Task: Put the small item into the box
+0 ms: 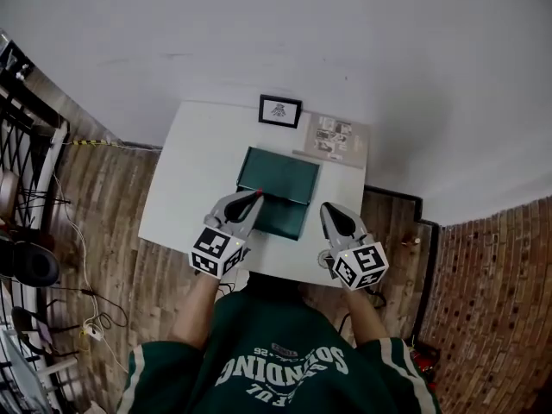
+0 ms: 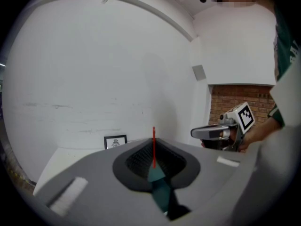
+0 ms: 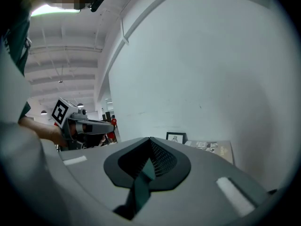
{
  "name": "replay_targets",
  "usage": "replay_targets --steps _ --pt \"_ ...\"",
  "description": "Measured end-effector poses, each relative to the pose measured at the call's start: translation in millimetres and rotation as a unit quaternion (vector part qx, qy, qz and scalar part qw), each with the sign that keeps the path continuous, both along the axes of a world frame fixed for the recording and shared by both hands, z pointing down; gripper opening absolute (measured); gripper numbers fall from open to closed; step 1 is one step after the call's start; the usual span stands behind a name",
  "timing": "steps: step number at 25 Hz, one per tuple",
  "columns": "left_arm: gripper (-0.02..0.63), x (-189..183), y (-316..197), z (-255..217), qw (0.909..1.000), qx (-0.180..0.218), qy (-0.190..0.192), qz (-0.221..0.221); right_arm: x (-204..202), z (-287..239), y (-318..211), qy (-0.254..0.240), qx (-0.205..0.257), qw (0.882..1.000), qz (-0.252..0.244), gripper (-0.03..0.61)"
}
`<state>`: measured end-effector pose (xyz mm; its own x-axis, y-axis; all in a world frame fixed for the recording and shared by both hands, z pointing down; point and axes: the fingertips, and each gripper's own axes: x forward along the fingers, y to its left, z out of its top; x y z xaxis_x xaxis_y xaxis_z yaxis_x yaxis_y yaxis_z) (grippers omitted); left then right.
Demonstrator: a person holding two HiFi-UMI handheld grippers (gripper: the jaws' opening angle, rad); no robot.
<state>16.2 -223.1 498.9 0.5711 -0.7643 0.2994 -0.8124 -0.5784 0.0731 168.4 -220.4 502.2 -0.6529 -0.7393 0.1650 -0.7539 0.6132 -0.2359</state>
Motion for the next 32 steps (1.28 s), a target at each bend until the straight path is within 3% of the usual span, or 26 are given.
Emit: replay_targets --steps 9,22,27,32 --pt "0.063 8 -13 9 0.9999 -0.010 0.002 0.006 -2 3 -5 0.018 -0.001 1.000 -0.010 0.002" --pt "0.063 13 -1 82 0.9948 -0.087 -0.019 0.048 -14 37 4 0.024 -0.046 0.999 0.006 0.002" --pt "0.063 22 4 109 0.9883 -0.110 -0.062 0.085 -19 43 5 0.028 -0.053 0.998 0.011 0.002" --pt "0.063 38 5 137 0.9700 -0.111 -0.157 0.150 -16 40 4 0.030 -0.051 0.998 0.023 0.002"
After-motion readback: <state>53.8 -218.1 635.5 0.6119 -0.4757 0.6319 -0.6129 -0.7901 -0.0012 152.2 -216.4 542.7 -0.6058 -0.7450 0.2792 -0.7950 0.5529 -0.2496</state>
